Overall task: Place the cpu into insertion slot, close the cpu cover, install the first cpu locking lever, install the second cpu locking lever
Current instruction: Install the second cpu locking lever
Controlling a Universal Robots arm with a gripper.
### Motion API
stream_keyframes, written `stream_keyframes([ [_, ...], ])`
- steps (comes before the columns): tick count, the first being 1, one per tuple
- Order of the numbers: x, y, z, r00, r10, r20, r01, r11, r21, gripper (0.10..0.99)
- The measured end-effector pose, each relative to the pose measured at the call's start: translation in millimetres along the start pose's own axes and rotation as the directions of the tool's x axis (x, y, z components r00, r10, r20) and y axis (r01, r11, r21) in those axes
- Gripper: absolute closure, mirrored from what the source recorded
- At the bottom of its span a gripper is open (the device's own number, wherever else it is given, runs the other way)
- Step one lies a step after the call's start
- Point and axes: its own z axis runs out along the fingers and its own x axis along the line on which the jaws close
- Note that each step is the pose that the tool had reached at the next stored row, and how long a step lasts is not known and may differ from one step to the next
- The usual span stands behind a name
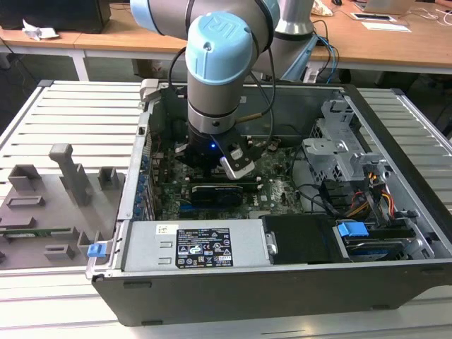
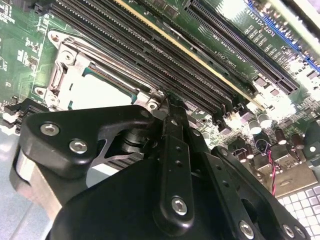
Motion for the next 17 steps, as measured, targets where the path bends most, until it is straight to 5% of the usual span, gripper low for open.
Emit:
stream_keyframes([
  [17, 0.2, 4.9, -18.7, 1.0, 0.001, 0.0005, -0.001, 1.0, -0.001, 0.98],
])
